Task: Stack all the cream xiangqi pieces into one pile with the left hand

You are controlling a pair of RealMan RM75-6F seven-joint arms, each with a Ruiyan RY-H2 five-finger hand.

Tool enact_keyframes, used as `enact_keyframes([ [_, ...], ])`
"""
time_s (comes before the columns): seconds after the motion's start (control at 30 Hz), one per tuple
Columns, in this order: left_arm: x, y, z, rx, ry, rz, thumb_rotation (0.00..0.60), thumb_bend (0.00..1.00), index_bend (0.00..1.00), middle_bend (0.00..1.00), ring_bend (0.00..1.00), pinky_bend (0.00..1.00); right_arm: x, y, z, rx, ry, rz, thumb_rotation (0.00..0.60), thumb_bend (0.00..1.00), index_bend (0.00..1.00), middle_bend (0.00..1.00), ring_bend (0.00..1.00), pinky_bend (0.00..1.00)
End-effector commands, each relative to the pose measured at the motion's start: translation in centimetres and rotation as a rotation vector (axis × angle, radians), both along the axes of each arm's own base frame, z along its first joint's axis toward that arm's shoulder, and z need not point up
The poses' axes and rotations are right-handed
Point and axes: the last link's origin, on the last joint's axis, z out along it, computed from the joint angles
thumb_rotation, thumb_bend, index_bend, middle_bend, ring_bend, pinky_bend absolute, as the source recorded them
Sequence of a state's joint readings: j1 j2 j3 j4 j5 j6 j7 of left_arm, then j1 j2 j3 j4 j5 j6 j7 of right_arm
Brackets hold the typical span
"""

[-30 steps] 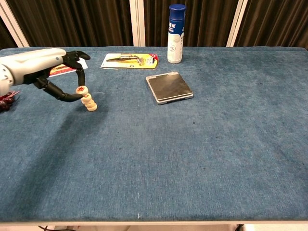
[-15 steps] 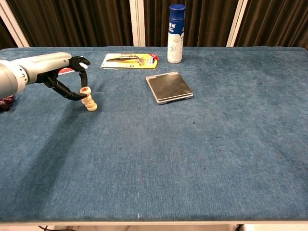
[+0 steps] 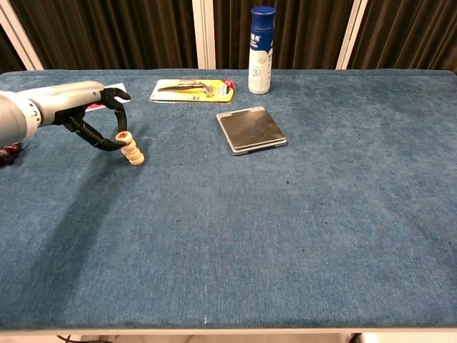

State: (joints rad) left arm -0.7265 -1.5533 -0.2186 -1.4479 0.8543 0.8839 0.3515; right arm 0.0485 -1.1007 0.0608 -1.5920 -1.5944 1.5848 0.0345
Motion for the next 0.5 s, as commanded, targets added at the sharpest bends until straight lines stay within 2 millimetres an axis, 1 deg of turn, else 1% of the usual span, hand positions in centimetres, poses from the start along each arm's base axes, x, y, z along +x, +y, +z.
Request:
enact_keyframes([
  [0.03,0.01,0.01,-0.02,-0.001,0.002,-0.001,0.576,0.35,0.48,0.0,0.0,0.0,-0.04,0.0,-0.03,0.001,0.0,-0.001,0.6,0.1,0.0,0.0,0.0,0.05],
  [0.5,-0.15,0.04,-0.13,-0.001,0.015,0.001,0.576,0.34,0.45,0.0,0.0,0.0,-0.19,0.03,-0.01,0.0,-0.002,-0.006,0.6,0.1,0.0,0.0,0.0,0.05],
])
